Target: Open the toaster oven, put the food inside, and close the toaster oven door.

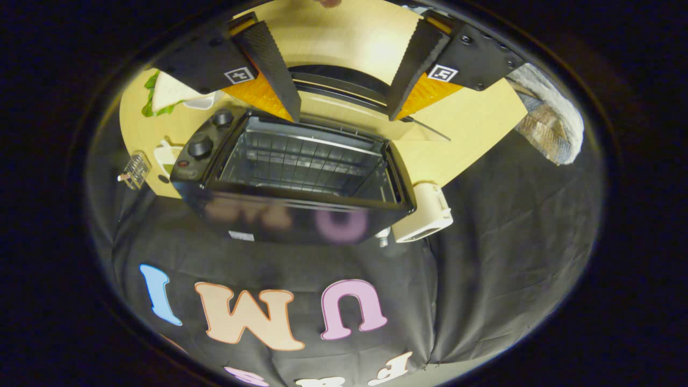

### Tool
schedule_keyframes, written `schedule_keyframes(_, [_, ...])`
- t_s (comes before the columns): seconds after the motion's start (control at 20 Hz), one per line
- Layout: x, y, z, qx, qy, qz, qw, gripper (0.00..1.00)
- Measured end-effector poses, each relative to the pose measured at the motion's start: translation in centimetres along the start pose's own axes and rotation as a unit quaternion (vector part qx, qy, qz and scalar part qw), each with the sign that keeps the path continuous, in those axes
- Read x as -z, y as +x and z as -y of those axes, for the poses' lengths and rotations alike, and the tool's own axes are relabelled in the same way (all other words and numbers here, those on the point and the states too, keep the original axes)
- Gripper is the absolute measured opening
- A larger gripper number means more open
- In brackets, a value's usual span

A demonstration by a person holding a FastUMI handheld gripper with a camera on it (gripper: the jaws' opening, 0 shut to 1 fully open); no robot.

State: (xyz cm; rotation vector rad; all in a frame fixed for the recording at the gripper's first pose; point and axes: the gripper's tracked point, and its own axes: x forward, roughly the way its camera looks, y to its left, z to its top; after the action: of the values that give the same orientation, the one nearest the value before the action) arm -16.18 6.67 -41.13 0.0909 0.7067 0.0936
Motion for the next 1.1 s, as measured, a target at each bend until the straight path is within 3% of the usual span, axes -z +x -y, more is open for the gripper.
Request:
schedule_keyframes(0.9, [9.7, 2.0, -0.9, -0.040, -0.048, -0.104, 0.993, 1.00])
schedule_keyframes(1.1, [9.7, 2.1, -0.7, -0.056, -0.062, -0.088, 0.993, 0.99])
